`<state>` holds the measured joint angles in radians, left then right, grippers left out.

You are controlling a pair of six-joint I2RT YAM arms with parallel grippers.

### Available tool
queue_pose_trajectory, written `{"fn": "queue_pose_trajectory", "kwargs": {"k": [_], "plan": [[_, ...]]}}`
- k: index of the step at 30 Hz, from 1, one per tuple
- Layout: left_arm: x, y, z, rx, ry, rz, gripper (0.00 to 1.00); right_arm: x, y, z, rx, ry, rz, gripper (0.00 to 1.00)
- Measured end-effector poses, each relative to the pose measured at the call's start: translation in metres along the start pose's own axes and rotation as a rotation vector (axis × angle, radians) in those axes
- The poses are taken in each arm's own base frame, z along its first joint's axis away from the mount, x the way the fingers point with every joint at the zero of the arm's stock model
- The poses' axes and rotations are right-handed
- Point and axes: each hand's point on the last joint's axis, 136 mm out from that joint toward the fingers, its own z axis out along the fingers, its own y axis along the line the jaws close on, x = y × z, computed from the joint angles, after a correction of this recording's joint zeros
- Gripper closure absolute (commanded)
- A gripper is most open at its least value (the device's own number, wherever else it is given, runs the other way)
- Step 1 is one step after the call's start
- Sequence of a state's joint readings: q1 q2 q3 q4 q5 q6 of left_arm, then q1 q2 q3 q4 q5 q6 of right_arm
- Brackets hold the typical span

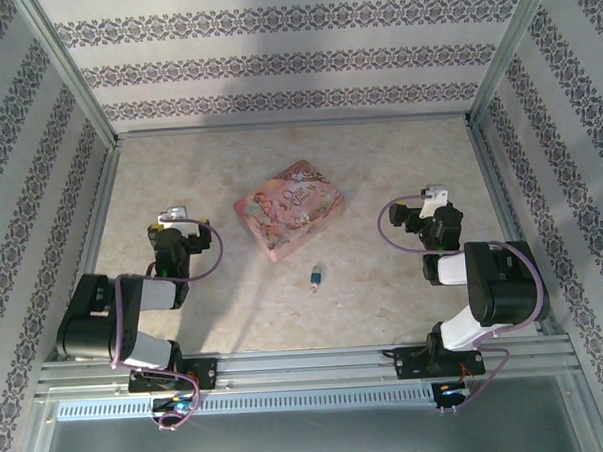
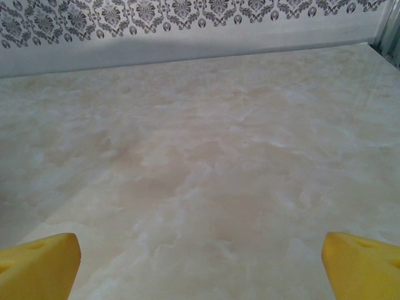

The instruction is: Unlock a padlock with a key

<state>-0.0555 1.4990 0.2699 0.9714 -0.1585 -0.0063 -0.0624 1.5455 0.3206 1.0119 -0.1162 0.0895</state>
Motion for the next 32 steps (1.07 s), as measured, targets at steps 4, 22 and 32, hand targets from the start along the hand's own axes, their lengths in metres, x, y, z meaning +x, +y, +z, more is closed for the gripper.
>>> {"fn": "queue_pose_trajectory", "kwargs": {"k": [4, 22, 32], "plan": [[0.018, -0.005, 0.009, 0.022, 0.025, 0.007, 0.01, 0.002, 0.002, 0.0, 0.001, 0.01, -0.009, 0.01], [-0.012, -0.001, 0.025, 0.014, -0.016, -0.015, 0.01, 0.002, 0.002, 0.005, 0.033, 0.027, -0.027, 0.02], [-0.012, -0.001, 0.025, 0.017, -0.016, -0.015, 0.01, 0.0, 0.005, 0.007, 0.027, 0.028, -0.048, 0.02]]}}
